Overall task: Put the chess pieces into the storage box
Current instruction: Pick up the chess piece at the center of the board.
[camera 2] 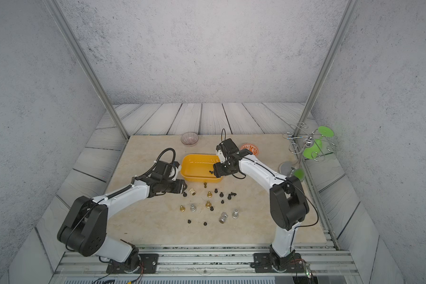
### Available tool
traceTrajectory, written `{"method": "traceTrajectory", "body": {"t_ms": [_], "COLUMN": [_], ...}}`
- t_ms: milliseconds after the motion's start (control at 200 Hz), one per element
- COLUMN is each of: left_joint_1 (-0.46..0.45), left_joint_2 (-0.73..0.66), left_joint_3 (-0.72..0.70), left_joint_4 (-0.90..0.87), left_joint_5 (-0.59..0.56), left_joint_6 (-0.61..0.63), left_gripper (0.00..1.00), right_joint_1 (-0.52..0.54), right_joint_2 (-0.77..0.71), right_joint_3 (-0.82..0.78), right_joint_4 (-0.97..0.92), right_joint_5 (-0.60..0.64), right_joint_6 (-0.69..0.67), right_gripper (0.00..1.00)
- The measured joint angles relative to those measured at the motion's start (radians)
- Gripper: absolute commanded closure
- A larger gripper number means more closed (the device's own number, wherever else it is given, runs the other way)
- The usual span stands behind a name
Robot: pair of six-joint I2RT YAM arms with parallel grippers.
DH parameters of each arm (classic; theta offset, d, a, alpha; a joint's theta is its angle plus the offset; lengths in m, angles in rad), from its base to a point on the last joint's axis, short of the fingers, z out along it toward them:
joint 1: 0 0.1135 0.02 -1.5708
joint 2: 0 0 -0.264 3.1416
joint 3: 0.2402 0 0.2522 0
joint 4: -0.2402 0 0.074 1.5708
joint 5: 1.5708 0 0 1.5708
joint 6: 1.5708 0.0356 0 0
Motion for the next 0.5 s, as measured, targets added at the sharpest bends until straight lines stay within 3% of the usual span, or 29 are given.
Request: {"method": "traceTrajectory", "body": {"t_ms": [500], "left_joint_1": [-0.074], "left_joint_2": [0.144], "left_joint_3": [0.084], "left_joint_4": [-0.088], "left_joint_5": [-0.062], "left_joint_6": [0.010], "left_gripper": [0.64], "right_joint_1": [-0.010], "right_joint_2": [-0.013], "right_joint_3": [-0.021], "right_joint_4": [0.002], "right_joint_5": [0.000], "right_joint_6": [0.001], "right_gripper": [0.32]}}
